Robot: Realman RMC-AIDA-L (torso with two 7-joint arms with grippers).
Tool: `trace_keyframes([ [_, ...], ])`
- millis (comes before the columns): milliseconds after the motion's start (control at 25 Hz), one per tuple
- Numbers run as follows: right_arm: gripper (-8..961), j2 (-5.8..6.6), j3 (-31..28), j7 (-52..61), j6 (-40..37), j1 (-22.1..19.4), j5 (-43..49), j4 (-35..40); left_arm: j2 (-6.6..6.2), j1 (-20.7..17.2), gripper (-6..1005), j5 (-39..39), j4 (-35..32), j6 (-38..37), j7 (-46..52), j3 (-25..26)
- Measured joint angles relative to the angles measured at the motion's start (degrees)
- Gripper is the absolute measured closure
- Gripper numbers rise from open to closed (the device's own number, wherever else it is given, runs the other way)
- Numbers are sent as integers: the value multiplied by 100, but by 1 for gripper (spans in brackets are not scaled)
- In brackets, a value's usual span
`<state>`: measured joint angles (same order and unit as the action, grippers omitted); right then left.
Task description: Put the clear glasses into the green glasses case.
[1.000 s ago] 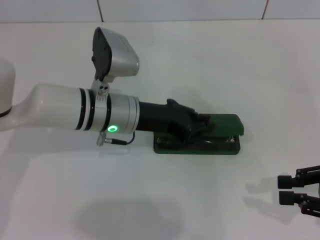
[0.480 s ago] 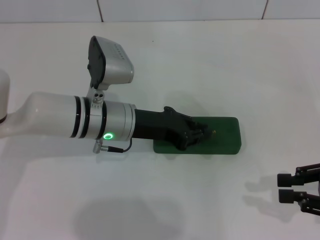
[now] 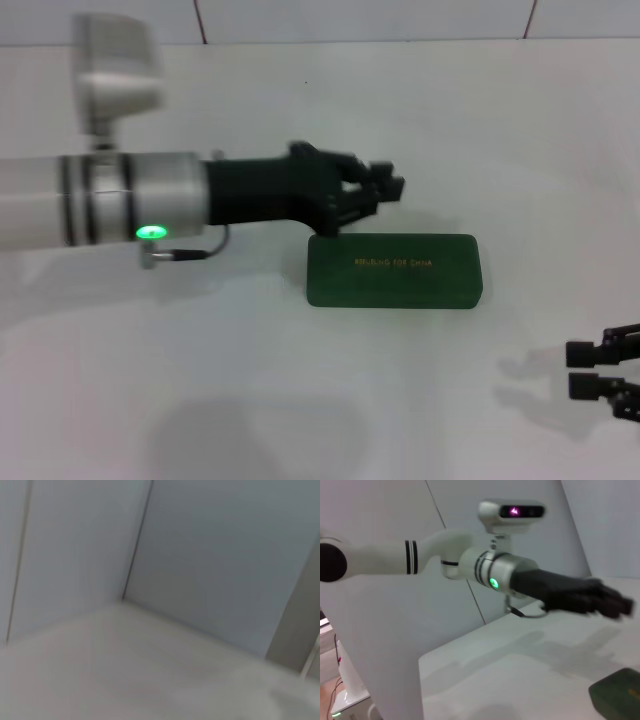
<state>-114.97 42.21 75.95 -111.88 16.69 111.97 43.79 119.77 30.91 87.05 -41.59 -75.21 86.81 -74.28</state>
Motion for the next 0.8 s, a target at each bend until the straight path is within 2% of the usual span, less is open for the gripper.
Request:
trace_keyframes([
  [200, 650, -24, -362, -279, -148, -49, -265, 117, -44, -477, 719, -463, 35, -2011, -1633, 856],
  [280, 649, -32, -425, -342, -169, -59, -517, 101, -108, -628, 676, -502, 35, -2519, -1847, 1021],
  [480, 633, -53, -117, -429, -203, 119, -807, 57, -446, -832, 569, -497, 130, -3288, -1197, 1089],
  [600, 617, -79, 201, -427, -238, 399, -907, -2, -515, -949, 505, -413, 184, -3503, -997, 1071],
  [720, 414, -91, 407, -411, -244, 581, -1032, -77, -513, -1046, 387, -130, 198, -3548, -889, 1072],
  [800, 322, -95, 616, -407, -230, 741, -1187, -142, -480, -1101, 308, 23, 228, -3548, -893, 1103],
])
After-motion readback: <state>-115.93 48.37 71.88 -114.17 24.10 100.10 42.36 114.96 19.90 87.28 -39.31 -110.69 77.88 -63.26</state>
